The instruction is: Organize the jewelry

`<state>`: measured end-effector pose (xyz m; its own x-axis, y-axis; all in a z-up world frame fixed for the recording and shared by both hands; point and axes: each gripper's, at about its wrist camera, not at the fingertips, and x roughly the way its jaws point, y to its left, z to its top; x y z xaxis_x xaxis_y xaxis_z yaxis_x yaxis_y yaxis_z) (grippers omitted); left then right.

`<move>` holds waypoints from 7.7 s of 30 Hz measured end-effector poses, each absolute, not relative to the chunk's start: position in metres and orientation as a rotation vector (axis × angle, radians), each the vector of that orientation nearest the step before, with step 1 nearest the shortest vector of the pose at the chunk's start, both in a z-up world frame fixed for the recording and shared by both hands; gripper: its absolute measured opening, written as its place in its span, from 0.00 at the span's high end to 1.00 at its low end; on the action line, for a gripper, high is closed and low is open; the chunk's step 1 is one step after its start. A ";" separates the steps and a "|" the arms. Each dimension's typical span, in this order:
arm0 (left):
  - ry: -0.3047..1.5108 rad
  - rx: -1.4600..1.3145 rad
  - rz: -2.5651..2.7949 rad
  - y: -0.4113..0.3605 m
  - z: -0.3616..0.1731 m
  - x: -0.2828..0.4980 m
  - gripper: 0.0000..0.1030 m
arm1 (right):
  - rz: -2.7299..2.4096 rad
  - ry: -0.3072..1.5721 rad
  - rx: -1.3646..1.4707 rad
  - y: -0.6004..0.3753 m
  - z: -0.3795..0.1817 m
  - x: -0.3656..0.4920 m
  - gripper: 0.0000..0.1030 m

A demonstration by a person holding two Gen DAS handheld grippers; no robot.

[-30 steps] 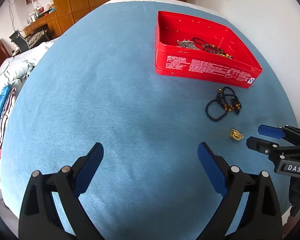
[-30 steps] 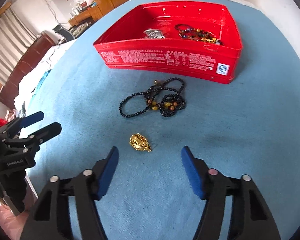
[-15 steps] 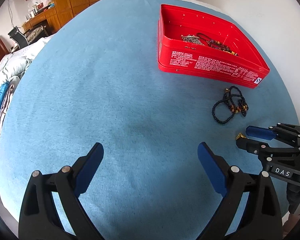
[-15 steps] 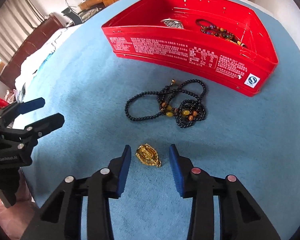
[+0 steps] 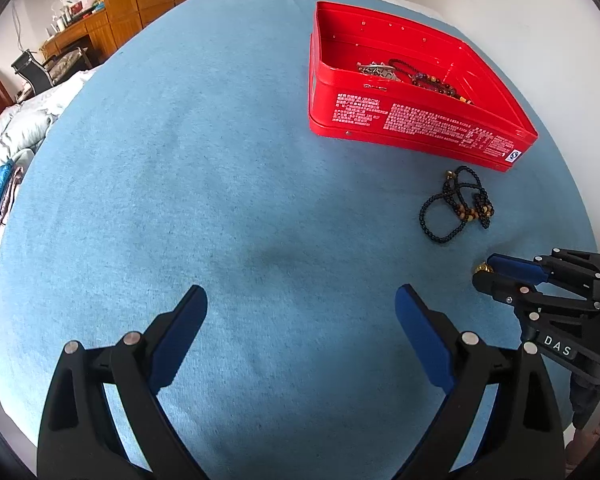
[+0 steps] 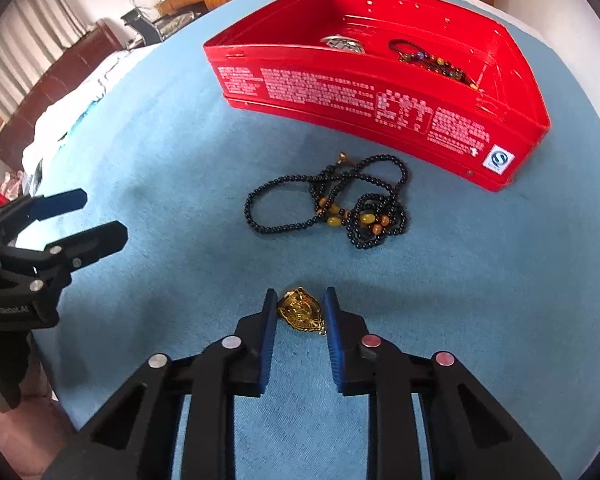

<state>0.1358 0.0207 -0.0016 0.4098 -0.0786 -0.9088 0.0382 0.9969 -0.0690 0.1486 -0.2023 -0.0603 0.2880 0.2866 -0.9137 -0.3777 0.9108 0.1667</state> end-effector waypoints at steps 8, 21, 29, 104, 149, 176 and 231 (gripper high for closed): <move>1.144 -0.039 -0.075 0.018 0.000 0.135 0.09 | 0.408 1.212 0.038 -0.232 -0.057 0.140 0.78; 1.194 -0.055 -0.123 -0.035 -0.009 0.179 0.09 | 0.305 1.195 0.104 -0.282 -0.045 0.128 0.78; 1.202 -0.026 -0.177 -0.078 -0.012 0.197 0.09 | 0.279 1.169 0.151 -0.307 -0.042 0.136 0.78; 1.148 -0.086 -0.243 0.018 0.027 0.133 0.84 | 0.396 1.149 0.123 -0.217 -0.018 0.139 0.78; 1.125 -0.090 -0.258 -0.070 0.037 0.367 0.84 | 0.198 1.090 0.217 -0.261 -0.008 0.350 0.78; 1.038 -0.098 -0.213 -0.049 0.064 0.350 0.30 | 0.178 0.984 0.222 -0.275 0.017 0.330 0.47; 1.148 -0.010 -0.114 -0.018 0.042 0.263 0.08 | 0.173 1.097 0.127 -0.260 0.006 0.237 0.17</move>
